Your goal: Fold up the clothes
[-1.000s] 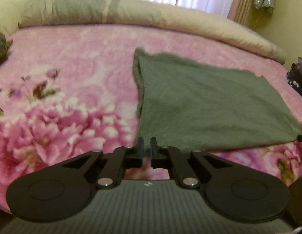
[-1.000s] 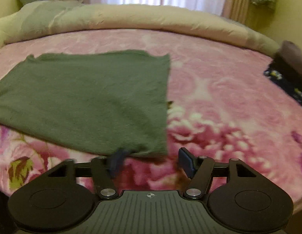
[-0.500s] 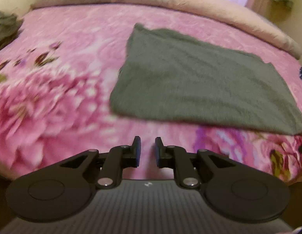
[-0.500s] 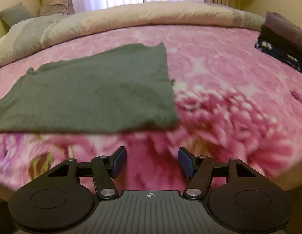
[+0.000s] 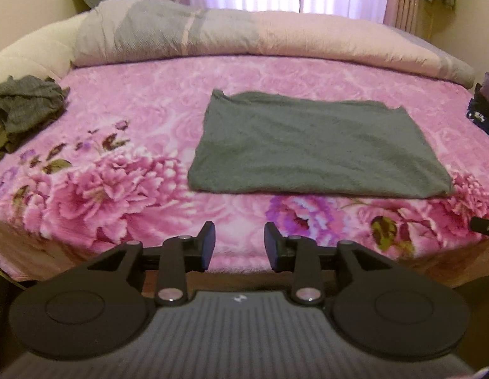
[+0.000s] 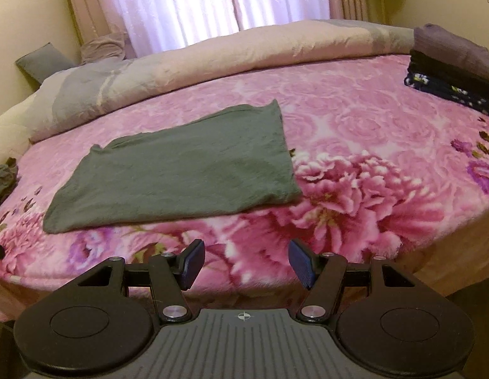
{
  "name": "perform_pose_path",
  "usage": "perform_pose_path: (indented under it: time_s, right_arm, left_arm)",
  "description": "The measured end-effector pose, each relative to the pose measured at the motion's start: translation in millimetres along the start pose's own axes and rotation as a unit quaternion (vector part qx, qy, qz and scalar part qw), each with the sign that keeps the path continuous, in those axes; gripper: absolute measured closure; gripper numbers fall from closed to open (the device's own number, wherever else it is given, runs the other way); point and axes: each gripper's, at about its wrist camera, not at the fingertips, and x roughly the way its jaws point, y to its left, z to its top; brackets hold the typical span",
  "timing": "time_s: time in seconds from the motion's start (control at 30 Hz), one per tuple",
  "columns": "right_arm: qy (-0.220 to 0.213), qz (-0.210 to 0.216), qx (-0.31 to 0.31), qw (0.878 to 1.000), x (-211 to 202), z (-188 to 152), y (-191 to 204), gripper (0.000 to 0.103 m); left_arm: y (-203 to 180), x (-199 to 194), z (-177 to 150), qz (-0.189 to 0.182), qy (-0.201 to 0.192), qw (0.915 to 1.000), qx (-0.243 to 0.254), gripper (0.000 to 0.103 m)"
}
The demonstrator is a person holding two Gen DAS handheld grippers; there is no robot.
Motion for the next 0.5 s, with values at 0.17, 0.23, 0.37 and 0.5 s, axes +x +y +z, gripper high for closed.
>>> perform_pose_path:
  time_s: [0.17,0.23,0.37,0.5]
  right_arm:
    - [0.013,-0.003,-0.022,1.000,-2,-7,1,0.040]
    - [0.020,-0.009,-0.026,0.999,-3,-8,0,0.040]
    - [0.028,-0.018,-0.026,0.999,-1,-10,-5,0.040]
    - [0.032,-0.020,-0.028,0.999,2,-9,-4,0.040]
  left_arm:
    - [5,-21,2,0.014,-0.013,0.9998,-0.008,0.072]
    - [8,-25,4,0.016,-0.017,0.9997,-0.010,0.072]
    - [14,-30,7,0.014,-0.026,0.9994,-0.018,0.072]
    - [18,-23,7,0.013,-0.021,0.9995,-0.021,0.069]
